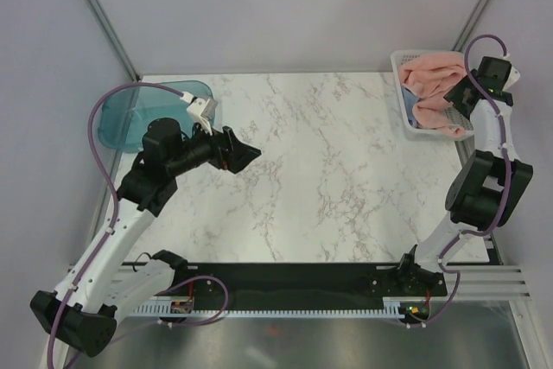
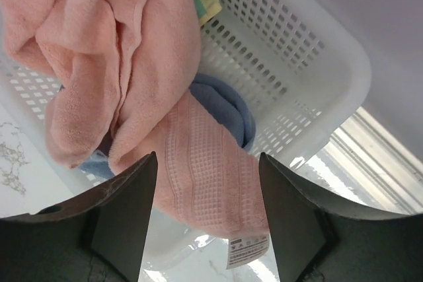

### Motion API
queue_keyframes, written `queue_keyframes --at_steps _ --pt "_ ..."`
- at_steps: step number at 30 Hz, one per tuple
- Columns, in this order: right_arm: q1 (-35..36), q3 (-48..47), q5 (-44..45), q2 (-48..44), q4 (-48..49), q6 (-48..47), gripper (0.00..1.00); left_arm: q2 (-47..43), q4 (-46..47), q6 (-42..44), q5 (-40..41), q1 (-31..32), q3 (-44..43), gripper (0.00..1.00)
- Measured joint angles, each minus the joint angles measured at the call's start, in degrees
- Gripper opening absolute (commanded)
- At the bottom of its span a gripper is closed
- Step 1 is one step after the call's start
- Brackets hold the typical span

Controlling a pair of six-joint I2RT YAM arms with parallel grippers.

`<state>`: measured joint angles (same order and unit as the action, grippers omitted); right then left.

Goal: Fold and stack the towels
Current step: Grab crumpled towel

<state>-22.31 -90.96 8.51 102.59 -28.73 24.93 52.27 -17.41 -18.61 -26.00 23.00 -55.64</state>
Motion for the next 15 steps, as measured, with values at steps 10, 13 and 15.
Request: queue_keyframes --at_steps 10,13,15 --pt "0.2 6.1 -1.4 0.0 -0.3 7.3 0.69 -0.6 0.0 0.0 0.2 0.7 1.2 0.99" --pt "0.0 7.3 -1.4 0.0 -0.1 8.5 0.68 -0.7 0.0 0.0 0.2 0.7 1.3 0.99" --pt "0.0 7.5 -1.4 0.0 -0.1 8.7 0.68 -0.7 0.0 0.0 0.2 0.7 1.3 0.99"
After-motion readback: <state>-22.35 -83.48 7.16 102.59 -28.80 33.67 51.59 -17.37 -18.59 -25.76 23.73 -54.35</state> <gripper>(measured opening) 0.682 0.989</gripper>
